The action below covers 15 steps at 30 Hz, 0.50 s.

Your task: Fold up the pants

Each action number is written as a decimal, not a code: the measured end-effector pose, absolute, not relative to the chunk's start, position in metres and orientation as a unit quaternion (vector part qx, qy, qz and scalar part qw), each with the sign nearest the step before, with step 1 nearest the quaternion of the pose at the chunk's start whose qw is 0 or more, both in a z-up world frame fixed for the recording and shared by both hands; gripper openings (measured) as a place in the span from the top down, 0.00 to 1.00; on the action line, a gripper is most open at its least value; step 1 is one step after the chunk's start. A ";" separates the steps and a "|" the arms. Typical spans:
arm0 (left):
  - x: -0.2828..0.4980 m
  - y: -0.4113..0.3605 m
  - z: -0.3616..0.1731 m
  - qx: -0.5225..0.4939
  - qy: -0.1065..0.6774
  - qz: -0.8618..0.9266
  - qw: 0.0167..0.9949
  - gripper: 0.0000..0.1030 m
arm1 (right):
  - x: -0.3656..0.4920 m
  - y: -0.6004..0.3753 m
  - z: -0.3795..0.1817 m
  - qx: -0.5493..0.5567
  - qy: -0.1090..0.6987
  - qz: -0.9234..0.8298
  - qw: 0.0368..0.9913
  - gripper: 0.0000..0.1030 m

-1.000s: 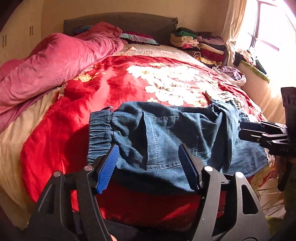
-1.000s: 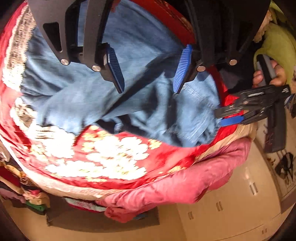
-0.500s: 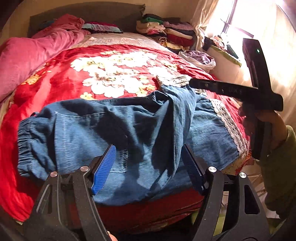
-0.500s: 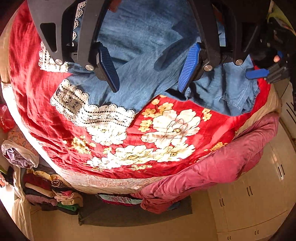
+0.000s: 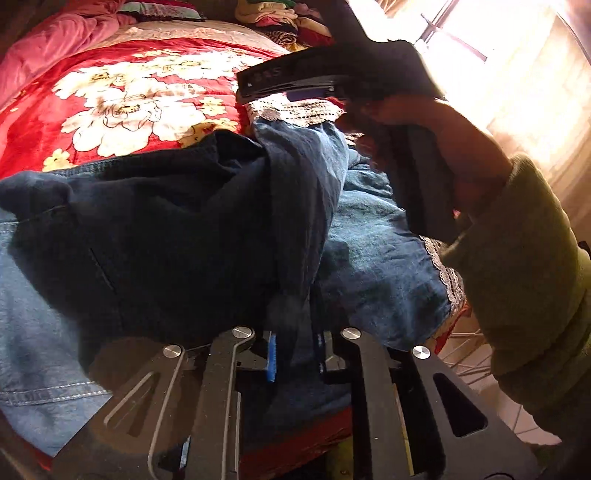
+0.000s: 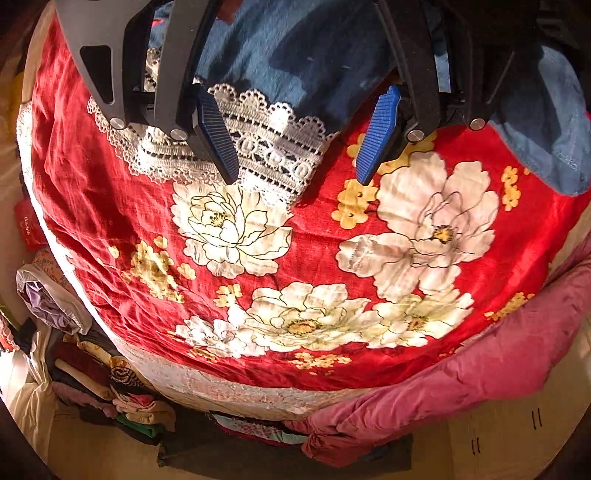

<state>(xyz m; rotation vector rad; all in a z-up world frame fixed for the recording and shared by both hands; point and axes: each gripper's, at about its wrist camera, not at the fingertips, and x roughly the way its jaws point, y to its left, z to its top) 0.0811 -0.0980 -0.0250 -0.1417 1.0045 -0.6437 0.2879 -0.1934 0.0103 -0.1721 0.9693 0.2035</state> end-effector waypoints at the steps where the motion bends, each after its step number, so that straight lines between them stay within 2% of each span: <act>1: 0.078 -0.100 -0.026 -0.060 0.473 -0.306 0.824 0.94 | 0.294 -0.193 0.005 -0.085 0.470 0.096 0.873 0.37; 3: 0.074 -0.101 -0.027 -0.047 0.470 -0.304 0.827 0.94 | 0.304 -0.195 -0.008 -0.080 0.489 0.091 0.864 0.39; 4: 0.073 -0.101 -0.027 -0.047 0.469 -0.305 0.828 0.94 | 0.307 -0.198 -0.013 -0.074 0.494 0.089 0.861 0.55; 5: 0.073 -0.100 -0.027 -0.048 0.467 -0.306 0.828 0.94 | 0.307 -0.200 -0.016 -0.066 0.494 0.094 0.862 0.61; 6: 0.072 -0.099 -0.026 -0.047 0.465 -0.305 0.830 0.94 | 0.305 -0.203 -0.015 -0.058 0.489 0.101 0.865 0.72; 7: 0.071 -0.099 -0.026 -0.045 0.463 -0.303 0.832 0.94 | 0.302 -0.208 -0.012 -0.048 0.482 0.108 0.868 0.87; 15: 0.064 -0.094 -0.020 -0.032 0.448 -0.293 0.844 0.92 | 0.226 -0.275 0.045 0.051 0.414 0.108 0.902 0.91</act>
